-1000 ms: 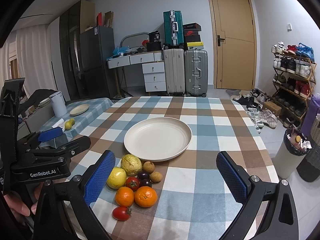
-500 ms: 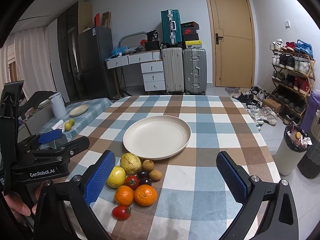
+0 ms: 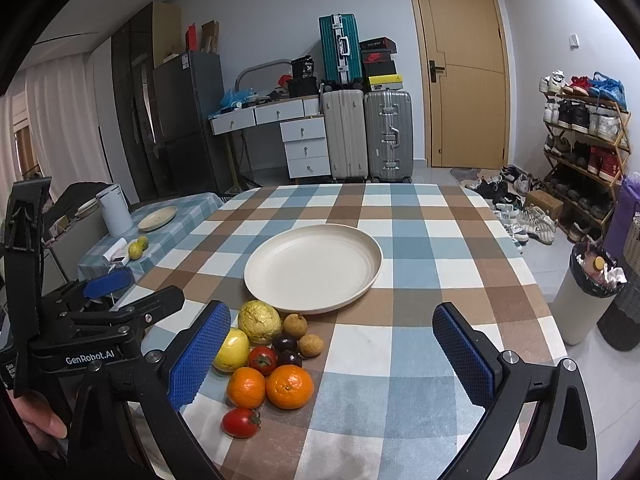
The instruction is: Organize fruits
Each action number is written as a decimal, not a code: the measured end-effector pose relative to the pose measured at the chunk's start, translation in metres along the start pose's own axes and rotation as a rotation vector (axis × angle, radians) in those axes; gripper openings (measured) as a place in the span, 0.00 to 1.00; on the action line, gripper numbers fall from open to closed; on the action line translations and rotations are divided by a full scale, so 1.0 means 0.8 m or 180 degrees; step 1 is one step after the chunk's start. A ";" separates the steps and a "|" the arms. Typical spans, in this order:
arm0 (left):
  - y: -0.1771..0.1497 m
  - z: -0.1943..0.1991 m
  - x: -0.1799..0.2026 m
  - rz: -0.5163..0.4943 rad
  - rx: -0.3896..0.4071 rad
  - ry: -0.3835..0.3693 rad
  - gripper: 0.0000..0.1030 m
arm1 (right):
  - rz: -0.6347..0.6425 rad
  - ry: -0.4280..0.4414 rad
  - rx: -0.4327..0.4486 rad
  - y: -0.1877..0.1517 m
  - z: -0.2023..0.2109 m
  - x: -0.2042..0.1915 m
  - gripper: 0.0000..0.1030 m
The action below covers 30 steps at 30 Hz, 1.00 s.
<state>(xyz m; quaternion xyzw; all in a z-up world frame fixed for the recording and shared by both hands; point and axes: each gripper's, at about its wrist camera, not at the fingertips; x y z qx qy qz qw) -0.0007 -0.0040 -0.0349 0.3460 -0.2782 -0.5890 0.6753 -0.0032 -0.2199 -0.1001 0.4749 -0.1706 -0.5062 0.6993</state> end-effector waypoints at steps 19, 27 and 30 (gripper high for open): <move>-0.023 -0.086 -0.006 0.0207 -0.0612 -0.0690 0.91 | -0.0184 0.0047 -0.0196 -0.019 -0.042 0.032 1.00; -0.032 -0.123 -0.015 0.0480 -0.0990 -0.1200 0.53 | -0.0232 0.0084 -0.0274 -0.023 -0.054 0.037 1.00; -0.036 -0.135 -0.021 0.0580 -0.1068 -0.1355 0.46 | -0.0233 0.0097 -0.0282 -0.024 -0.057 0.036 1.00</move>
Point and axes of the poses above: each gripper's, at about its wrist camera, not at the fingertips, and z roughly against the way its jaws point, x to its right, y to its top, and after that the axes turned 11 degrees about y, right-handed
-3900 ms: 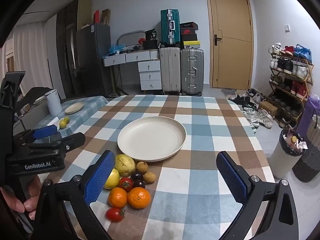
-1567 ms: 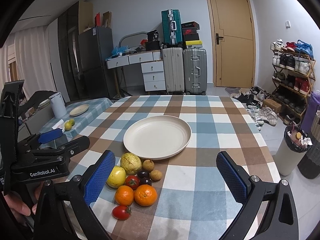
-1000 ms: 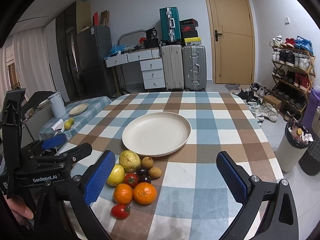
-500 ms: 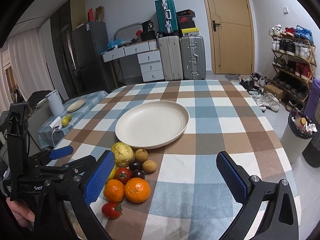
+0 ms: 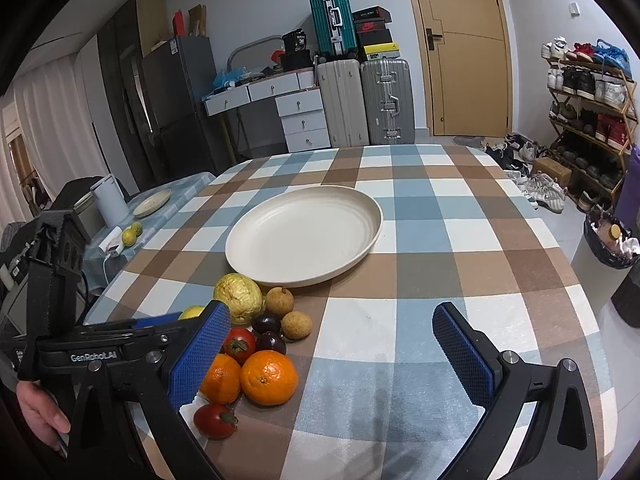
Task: Organize fruits
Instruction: 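Close the left tool around the large green pomelo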
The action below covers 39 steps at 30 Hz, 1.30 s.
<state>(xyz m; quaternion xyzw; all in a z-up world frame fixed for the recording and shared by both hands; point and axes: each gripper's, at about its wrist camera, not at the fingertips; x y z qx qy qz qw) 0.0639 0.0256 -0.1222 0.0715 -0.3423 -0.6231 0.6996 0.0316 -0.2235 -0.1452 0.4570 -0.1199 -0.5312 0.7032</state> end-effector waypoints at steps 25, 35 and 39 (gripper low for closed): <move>0.004 0.023 -0.005 0.0000 0.0185 -0.0104 0.46 | 0.0018 0.0115 -0.0066 -0.003 -0.007 -0.005 1.00; 0.008 0.045 -0.002 -0.0051 0.0277 -0.0111 0.46 | -0.0197 0.0584 -0.0201 -0.016 -0.016 0.002 1.00; 0.010 0.054 0.000 -0.0052 0.0314 -0.0125 0.46 | -0.0264 0.0719 -0.0256 -0.023 -0.018 0.005 1.00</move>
Point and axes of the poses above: each gripper's, at about its wrist camera, not at the fingertips, and z roughly against the way its jaws point, x to its right, y to its top, and after that the axes turned 11 degrees about y, right-handed
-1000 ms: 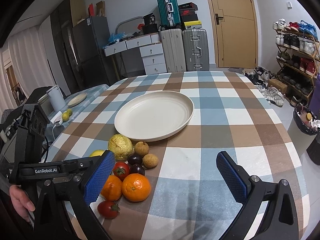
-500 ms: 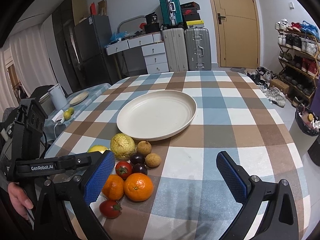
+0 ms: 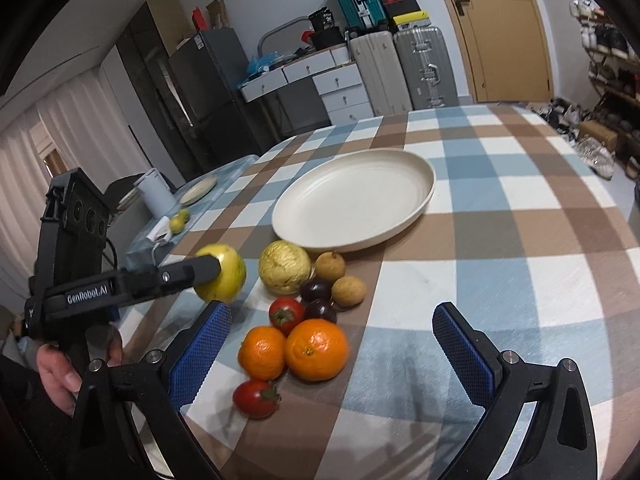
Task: Organize fruits
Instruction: 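Close the left tool around the large green pomelo, then lift the green pomelo with the left tool while the right tool grasps a mandarin orange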
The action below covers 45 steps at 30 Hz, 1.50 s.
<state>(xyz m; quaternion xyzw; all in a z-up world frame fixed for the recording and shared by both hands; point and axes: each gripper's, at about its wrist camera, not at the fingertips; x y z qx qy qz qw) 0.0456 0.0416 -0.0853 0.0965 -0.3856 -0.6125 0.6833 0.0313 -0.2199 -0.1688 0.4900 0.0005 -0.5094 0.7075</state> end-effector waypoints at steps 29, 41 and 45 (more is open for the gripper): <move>0.002 0.021 0.006 0.0011 0.0067 -0.0035 0.46 | -0.0454 0.0463 -0.0222 -0.024 -0.029 0.023 0.72; 0.002 0.023 0.007 0.0008 0.0053 -0.0035 0.46 | -0.0802 0.0656 -0.0267 -0.028 -0.038 0.040 0.42; 0.000 0.023 0.008 0.0011 0.0054 -0.0033 0.46 | -0.0875 0.0708 -0.0257 -0.028 -0.037 0.044 0.41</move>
Point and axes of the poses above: each gripper's, at about its wrist camera, not at the fingertips, and z roughly against the way its jaws point, x to its right, y to its top, and after that the axes turned 11 degrees about y, right-handed
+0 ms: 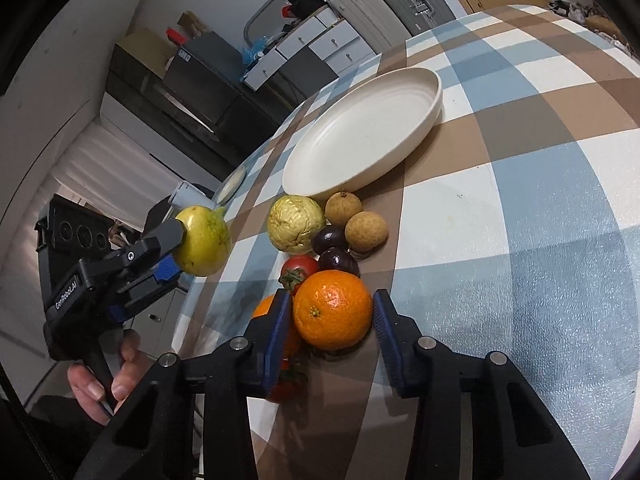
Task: Organize fruits
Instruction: 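Lift the green pomelo with the left tool while the right tool grasps a mandarin orange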
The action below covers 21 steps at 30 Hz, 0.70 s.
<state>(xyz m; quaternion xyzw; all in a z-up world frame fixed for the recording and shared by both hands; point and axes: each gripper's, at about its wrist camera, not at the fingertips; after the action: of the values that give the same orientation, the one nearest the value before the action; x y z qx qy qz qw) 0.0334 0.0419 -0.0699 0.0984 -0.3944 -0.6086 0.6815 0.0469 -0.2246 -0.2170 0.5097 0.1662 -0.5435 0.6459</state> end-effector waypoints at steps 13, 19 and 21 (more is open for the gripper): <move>-0.001 -0.004 0.000 -0.0006 -0.0032 0.0013 0.46 | -0.0066 0.0115 0.0149 0.006 0.017 0.005 0.41; 0.015 -0.013 0.003 -0.0036 -0.0050 0.0035 0.46 | 0.0010 0.0164 0.0298 0.024 0.033 0.000 0.41; 0.023 -0.017 0.005 -0.0045 -0.0058 0.0036 0.46 | 0.0041 0.0175 0.0337 0.034 0.039 -0.002 0.41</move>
<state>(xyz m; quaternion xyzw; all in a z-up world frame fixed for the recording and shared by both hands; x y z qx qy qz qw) 0.0561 0.0376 -0.0661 0.0984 -0.3843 -0.6163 0.6803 0.0594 -0.2529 -0.1900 0.5590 0.1516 -0.5332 0.6166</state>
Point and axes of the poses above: each gripper's, at about its wrist camera, not at the fingertips, and z roughly against the way its jaws point, x to its right, y to its top, and after that the axes turned 11 degrees about y, right-handed
